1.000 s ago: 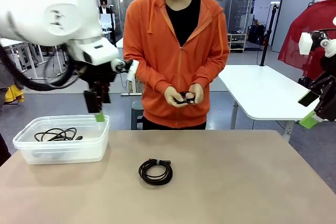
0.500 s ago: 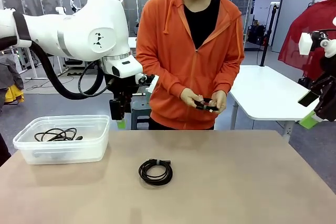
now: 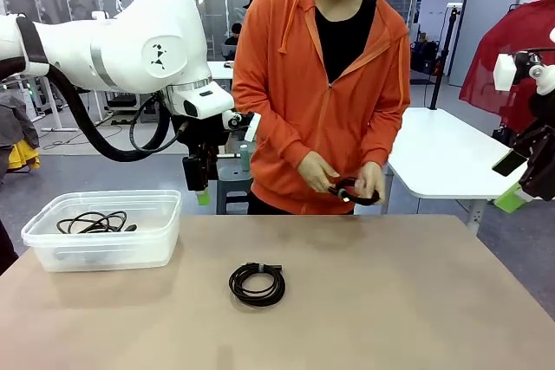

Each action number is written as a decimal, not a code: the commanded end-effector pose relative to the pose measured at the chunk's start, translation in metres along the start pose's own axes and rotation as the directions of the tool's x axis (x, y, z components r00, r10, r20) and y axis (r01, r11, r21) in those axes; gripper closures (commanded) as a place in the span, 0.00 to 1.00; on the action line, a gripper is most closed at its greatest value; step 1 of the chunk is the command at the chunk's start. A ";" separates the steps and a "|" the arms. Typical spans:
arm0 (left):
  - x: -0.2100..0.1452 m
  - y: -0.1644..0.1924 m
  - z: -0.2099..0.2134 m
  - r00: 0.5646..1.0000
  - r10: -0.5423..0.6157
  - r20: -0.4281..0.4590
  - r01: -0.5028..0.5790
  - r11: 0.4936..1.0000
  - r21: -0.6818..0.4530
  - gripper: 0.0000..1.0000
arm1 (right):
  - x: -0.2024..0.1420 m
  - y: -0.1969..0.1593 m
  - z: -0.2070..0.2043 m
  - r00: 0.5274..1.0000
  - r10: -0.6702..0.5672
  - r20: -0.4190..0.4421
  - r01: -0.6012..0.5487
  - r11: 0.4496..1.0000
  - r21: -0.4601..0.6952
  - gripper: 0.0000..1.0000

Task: Organize and store the cables.
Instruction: Place the USB Extension Cable into the Organizing box.

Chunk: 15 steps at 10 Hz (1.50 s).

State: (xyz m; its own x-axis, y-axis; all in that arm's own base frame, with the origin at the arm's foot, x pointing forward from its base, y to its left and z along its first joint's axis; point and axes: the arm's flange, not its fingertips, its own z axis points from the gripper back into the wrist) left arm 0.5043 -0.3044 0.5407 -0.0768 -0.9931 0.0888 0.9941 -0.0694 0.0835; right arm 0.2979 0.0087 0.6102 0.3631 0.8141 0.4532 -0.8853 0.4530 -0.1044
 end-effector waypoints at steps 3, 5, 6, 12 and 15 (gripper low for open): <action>0.001 0.000 -0.004 1.000 -0.003 -0.003 0.003 1.000 -0.005 0.00 | 0.002 0.000 0.001 1.000 -0.009 -0.006 0.009 1.000 0.001 0.00; 0.017 0.018 -0.024 1.000 -0.009 0.020 0.010 1.000 -0.015 0.00 | 0.002 0.000 0.001 1.000 -0.009 -0.006 0.009 1.000 0.001 0.00; 0.027 0.027 -0.039 0.997 -0.017 0.069 0.018 1.000 -0.017 0.00 | 0.002 0.000 0.001 1.000 -0.009 -0.006 0.009 1.000 0.001 0.00; 0.064 0.055 -0.129 0.997 -0.059 0.058 0.063 0.995 -0.073 0.00 | 0.002 0.000 0.001 1.000 -0.009 -0.006 0.009 1.000 0.001 0.00; 0.069 0.060 -0.171 0.999 -0.012 0.041 0.016 0.996 -0.092 0.00 | 0.002 0.000 0.001 1.000 -0.009 -0.006 0.009 1.000 0.001 0.00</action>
State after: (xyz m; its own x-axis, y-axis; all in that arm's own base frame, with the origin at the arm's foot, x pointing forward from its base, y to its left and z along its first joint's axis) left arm 0.5677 -0.3894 0.3824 -0.1038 -0.9858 0.1319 0.9935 -0.1090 -0.0327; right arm 0.2978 0.0087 0.6103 0.3630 0.8141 0.4532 -0.8854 0.4530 -0.1045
